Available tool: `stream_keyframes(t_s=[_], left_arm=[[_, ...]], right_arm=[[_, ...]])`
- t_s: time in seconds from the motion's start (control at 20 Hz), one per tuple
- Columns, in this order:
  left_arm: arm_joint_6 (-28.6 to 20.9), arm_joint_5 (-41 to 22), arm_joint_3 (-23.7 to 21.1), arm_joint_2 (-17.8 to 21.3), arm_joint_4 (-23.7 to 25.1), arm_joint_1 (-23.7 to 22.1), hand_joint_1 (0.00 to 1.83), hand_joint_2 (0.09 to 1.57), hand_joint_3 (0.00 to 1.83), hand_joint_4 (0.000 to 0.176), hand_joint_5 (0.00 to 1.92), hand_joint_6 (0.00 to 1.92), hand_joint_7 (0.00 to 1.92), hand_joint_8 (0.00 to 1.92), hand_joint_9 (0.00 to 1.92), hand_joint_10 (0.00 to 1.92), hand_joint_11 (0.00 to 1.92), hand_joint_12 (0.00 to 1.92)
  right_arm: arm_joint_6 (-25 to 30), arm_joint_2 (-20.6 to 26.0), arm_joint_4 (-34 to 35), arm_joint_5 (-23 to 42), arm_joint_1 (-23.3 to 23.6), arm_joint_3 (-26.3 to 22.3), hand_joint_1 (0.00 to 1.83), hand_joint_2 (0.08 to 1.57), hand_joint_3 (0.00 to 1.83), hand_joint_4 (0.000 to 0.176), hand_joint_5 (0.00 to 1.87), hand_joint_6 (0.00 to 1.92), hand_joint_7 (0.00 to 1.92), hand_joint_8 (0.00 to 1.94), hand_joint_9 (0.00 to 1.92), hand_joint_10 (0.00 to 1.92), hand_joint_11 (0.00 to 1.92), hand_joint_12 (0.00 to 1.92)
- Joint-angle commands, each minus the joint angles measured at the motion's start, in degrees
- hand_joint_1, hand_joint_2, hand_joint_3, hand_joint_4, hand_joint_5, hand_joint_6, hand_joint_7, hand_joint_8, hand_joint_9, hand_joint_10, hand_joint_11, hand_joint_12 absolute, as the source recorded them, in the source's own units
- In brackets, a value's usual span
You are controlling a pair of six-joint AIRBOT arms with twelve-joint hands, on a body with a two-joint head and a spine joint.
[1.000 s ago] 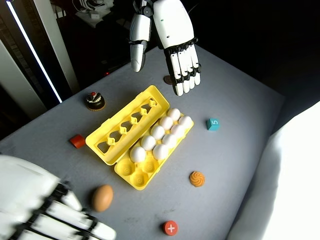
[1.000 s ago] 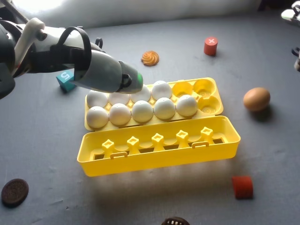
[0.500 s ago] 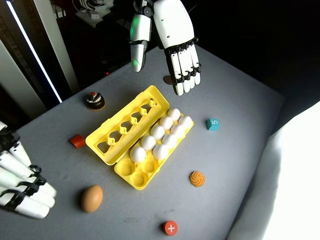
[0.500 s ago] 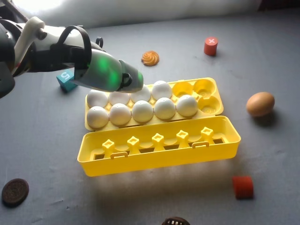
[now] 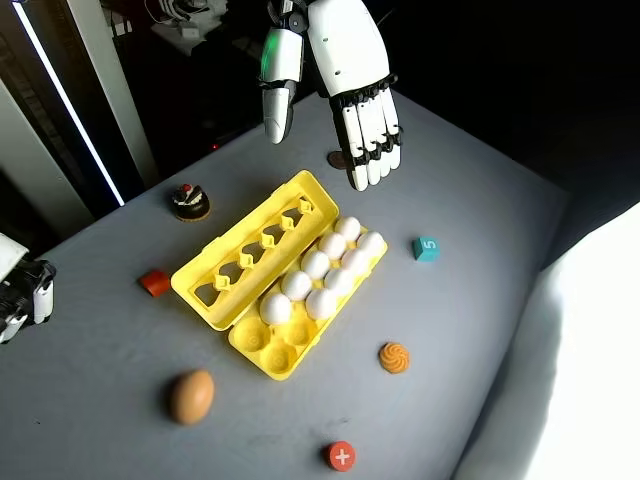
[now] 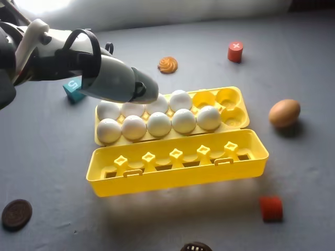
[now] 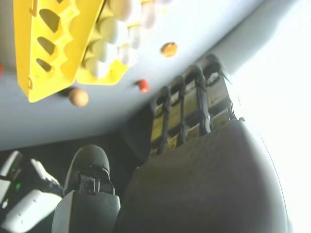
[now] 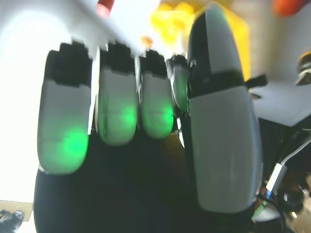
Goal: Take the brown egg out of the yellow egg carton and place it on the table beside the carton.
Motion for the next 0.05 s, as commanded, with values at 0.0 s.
stream_keyframes(t_s=[0.0], left_arm=[[-0.1, -1.9, -0.1, 0.2, 3.5, -0.6, 0.00, 1.22, 0.00, 0.000, 0.14, 0.00, 0.12, 0.00, 0.09, 0.00, 0.00, 0.18]], right_arm=[[0.1, 0.4, -0.9, 3.5, 0.2, 0.1, 0.62, 1.41, 0.03, 0.132, 1.53, 1.92, 1.73, 1.94, 1.77, 1.92, 1.92, 1.92]])
